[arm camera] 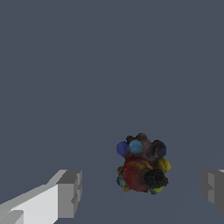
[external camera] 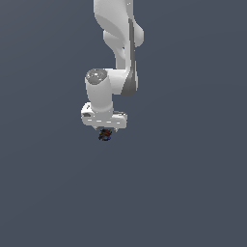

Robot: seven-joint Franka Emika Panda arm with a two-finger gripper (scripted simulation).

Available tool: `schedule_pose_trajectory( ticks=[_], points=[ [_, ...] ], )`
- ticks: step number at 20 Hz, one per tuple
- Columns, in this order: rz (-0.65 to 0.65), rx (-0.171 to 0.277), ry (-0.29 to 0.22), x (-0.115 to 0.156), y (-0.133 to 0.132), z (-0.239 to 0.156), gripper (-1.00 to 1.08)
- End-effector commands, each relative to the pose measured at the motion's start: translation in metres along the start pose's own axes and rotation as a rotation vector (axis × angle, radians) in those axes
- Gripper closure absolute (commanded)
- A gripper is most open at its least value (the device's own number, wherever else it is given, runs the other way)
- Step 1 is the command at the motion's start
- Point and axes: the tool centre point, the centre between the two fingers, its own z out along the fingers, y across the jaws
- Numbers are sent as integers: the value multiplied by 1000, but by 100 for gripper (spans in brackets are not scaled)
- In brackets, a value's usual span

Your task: Pick up the object and move it to a goal position.

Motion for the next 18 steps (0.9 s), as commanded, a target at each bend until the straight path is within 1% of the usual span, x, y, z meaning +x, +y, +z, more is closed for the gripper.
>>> schedule_pose_trajectory(
  ticks=[1, 7, 13, 18],
  points=[
    [15, -2, -10, -11, 9, 12, -92],
    [32, -5, -21, -24, 20, 24, -92],
    [31, -4, -21, -24, 19, 28, -92],
    [31, -5, -22, -26, 19, 48, -92]
  ],
)
